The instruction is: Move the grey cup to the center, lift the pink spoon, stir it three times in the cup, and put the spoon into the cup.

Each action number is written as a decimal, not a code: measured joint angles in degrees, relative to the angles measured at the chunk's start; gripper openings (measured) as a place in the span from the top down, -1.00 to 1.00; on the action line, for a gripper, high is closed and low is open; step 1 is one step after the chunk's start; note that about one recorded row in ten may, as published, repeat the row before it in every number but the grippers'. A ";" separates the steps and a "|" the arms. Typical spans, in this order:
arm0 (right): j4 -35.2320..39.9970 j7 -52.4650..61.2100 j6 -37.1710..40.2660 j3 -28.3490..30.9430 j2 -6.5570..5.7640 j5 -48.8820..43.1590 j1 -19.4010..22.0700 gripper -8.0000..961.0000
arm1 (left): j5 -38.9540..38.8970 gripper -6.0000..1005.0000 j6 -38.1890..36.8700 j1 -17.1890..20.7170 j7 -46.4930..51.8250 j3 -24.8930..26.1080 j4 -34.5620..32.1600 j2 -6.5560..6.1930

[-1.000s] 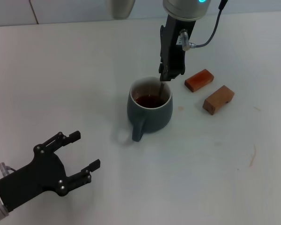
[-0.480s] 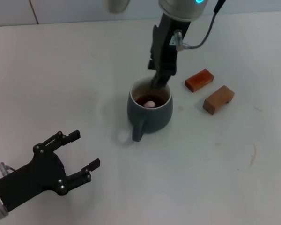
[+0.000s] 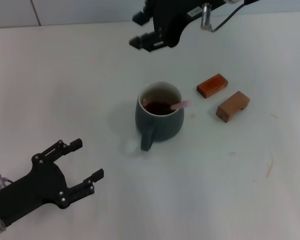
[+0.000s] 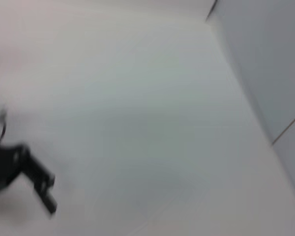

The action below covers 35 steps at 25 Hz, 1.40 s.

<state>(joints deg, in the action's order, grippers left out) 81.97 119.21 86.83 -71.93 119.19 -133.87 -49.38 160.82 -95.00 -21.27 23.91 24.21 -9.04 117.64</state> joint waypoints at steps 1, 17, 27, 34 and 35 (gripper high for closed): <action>0.76 -1.08 -2.08 0.14 0.01 2.88 2.94 -0.07 | -0.06 -0.61 -0.32 0.00 0.03 0.00 -0.10 -0.03; -39.46 -48.62 9.80 29.77 -1.01 51.04 24.19 -0.33 | -0.11 -0.61 -1.11 0.00 0.17 -0.09 -0.53 -0.05; -53.58 -60.43 10.46 31.36 -3.55 42.24 29.18 -0.62 | -0.06 -0.61 -1.16 0.09 0.17 -0.14 -0.53 0.08; -59.65 -66.04 5.62 31.33 -4.46 38.26 30.22 -0.62 | -0.06 -0.61 -1.17 0.24 0.17 -0.29 -0.54 0.13; -60.15 -66.64 4.79 31.33 -4.46 37.85 30.22 -0.62 | -0.06 -0.61 -1.16 0.26 0.17 -0.33 -0.54 0.13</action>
<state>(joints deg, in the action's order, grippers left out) 21.82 52.57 91.62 -40.60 114.73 -96.02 -19.15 160.76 -96.16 -21.01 24.08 23.88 -9.58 117.77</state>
